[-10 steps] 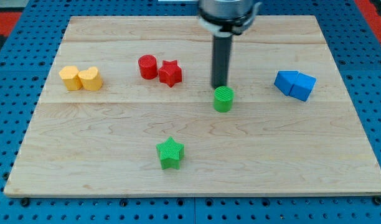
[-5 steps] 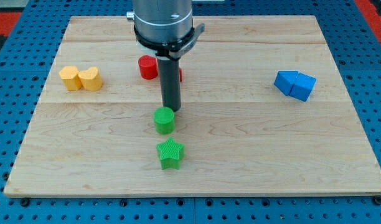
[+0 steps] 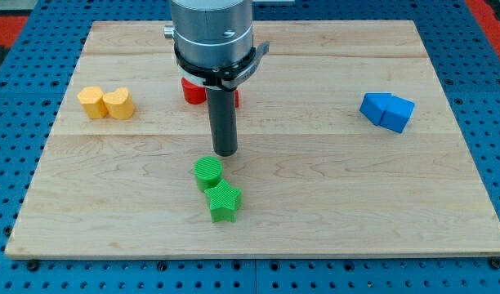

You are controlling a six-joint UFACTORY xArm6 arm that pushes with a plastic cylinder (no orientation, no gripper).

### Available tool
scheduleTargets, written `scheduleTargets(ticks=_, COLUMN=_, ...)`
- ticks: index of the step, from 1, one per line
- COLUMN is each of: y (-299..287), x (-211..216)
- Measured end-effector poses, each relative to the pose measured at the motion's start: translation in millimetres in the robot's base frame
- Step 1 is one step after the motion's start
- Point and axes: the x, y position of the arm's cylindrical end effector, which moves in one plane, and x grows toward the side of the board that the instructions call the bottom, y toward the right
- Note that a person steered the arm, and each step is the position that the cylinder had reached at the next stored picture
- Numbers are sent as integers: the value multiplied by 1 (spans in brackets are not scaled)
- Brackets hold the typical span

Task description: Move the green blocks to the bottom center of the board

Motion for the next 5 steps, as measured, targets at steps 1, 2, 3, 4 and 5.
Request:
scheduleTargets(ticks=1, y=-2, x=0)
scheduleTargets(ticks=2, y=-8, x=-7)
scheduleTargets(ticks=3, y=-12, x=-18)
scheduleTargets(ticks=4, y=-37, x=-42)
scheduleTargets(ticks=5, y=-22, x=-68)
